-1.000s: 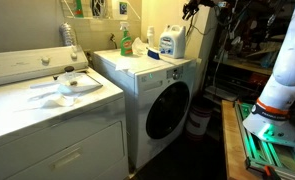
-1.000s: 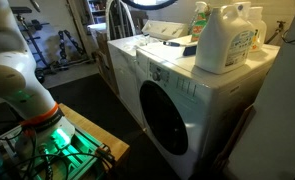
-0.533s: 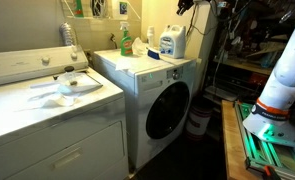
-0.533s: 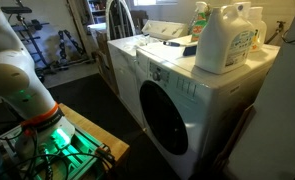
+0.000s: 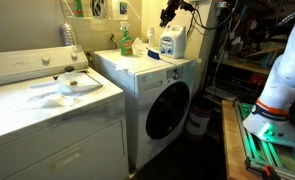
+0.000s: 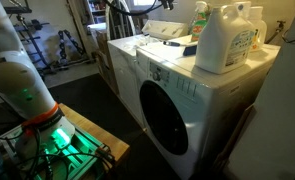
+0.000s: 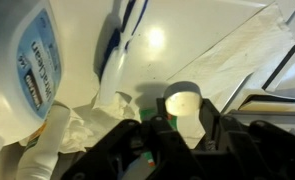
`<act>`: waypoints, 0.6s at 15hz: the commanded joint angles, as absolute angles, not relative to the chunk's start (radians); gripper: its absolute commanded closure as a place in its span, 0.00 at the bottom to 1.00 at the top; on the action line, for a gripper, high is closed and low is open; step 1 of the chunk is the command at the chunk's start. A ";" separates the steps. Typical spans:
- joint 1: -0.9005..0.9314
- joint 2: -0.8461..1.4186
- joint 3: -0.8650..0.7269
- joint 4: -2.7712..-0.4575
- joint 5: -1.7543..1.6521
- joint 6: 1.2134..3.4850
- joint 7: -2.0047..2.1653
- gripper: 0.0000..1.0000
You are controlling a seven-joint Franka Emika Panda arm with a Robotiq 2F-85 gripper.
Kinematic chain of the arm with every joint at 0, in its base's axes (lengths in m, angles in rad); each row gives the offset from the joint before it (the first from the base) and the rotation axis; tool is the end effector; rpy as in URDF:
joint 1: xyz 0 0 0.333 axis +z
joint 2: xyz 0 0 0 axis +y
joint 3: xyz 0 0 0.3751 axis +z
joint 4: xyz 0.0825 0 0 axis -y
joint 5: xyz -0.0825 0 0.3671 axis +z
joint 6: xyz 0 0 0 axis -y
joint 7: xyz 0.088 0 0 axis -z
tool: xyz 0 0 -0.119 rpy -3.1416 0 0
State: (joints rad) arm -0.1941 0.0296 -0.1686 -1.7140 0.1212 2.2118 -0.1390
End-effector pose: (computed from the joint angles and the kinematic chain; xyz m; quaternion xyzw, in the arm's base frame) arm 0.5648 -0.2070 0.6577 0.9624 -0.1316 0.2378 0.0060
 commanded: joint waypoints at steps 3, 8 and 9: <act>-0.154 0.144 -0.124 -1.695 0.155 2.313 -0.138 0.87; -0.130 0.276 -0.076 -1.601 0.147 2.339 -0.127 0.87; -0.127 0.303 -0.069 -1.577 0.141 2.338 -0.120 0.87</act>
